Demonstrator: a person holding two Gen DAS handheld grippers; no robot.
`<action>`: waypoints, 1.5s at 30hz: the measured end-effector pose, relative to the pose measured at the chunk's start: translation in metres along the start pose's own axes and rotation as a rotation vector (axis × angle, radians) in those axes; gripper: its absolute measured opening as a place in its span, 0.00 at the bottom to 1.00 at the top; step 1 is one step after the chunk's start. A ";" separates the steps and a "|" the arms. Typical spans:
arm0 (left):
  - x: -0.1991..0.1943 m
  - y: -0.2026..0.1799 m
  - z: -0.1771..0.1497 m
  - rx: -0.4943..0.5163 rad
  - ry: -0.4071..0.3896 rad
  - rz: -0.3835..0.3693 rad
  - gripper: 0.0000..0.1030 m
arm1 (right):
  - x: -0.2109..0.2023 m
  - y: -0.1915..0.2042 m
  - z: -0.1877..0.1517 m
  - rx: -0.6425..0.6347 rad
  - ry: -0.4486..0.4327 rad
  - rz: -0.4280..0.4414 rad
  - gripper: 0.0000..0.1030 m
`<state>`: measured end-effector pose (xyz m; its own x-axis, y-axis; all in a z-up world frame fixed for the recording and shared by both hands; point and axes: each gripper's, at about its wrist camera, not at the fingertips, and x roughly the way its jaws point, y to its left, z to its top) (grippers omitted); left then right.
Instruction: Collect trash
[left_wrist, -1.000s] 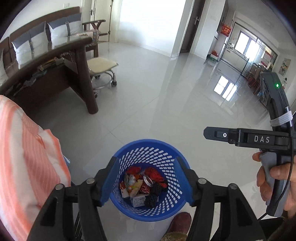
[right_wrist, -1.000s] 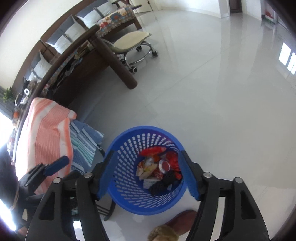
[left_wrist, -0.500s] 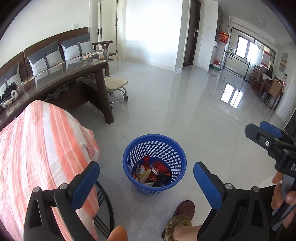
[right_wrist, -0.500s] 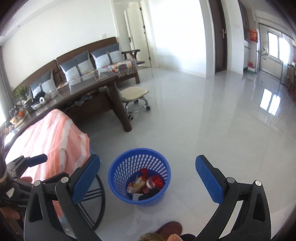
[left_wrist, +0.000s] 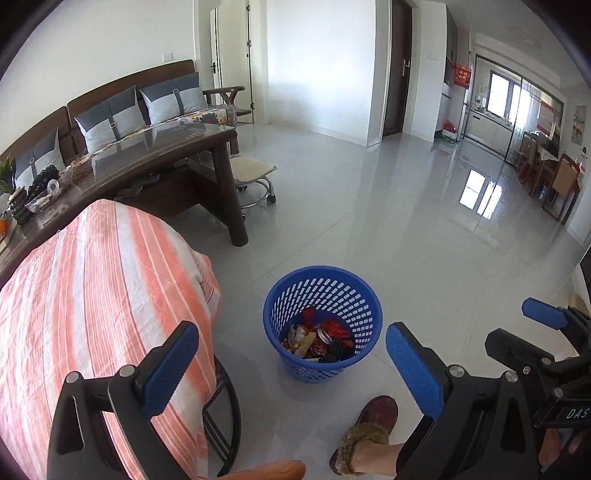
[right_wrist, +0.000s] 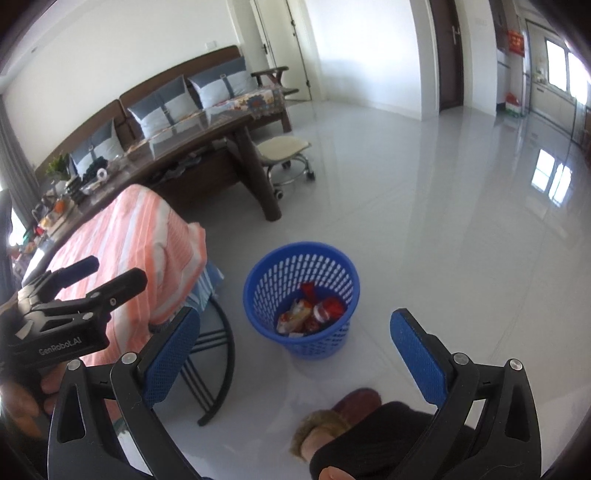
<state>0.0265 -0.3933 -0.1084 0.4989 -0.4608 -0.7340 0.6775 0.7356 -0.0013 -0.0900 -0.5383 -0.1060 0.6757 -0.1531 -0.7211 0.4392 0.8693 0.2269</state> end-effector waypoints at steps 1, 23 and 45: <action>0.001 0.000 -0.001 0.001 0.015 -0.001 1.00 | 0.000 0.001 -0.003 -0.011 -0.007 -0.011 1.00; 0.004 -0.002 -0.009 0.005 0.074 -0.047 1.00 | -0.008 0.013 -0.021 0.001 0.044 -0.080 1.00; 0.004 -0.002 -0.011 -0.001 0.084 -0.040 1.00 | -0.007 0.019 -0.022 -0.008 0.071 -0.070 1.00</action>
<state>0.0208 -0.3914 -0.1186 0.4244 -0.4468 -0.7876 0.6954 0.7179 -0.0325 -0.0990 -0.5099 -0.1113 0.5999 -0.1799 -0.7796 0.4784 0.8617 0.1693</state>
